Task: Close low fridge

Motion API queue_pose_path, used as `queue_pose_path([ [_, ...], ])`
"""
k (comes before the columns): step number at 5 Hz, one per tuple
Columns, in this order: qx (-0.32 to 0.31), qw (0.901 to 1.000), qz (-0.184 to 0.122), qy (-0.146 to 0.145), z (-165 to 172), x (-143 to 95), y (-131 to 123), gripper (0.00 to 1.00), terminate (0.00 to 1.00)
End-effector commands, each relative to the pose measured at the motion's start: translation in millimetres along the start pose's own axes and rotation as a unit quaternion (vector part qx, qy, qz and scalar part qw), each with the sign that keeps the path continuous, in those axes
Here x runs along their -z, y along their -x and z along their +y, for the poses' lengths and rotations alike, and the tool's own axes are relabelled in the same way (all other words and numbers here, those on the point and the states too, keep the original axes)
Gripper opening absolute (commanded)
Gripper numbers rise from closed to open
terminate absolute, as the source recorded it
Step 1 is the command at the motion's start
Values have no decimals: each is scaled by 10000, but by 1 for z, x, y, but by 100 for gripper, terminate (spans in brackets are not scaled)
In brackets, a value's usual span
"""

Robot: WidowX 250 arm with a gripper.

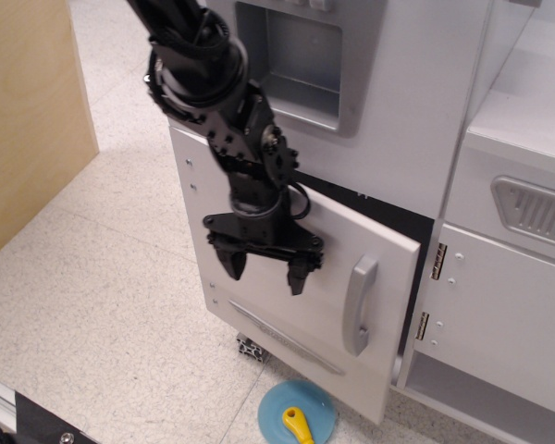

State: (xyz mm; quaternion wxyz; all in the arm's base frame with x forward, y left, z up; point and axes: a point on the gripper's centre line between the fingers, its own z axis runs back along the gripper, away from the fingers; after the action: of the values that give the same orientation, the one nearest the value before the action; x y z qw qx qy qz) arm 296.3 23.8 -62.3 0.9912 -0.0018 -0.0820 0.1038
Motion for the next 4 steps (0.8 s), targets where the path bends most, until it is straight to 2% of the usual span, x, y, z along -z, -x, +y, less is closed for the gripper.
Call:
queue_pose_path([
  [1,-267,9980,-579,5,-5,-5,-28,100,0],
  [2,-317,9963,-801,-32,-7,-2,-34,100,0],
  [3,-294,9970,-710,13,-5,-6,-30,100,0],
  [4,-157,9980,-601,82,2,-19,-13,100,0],
])
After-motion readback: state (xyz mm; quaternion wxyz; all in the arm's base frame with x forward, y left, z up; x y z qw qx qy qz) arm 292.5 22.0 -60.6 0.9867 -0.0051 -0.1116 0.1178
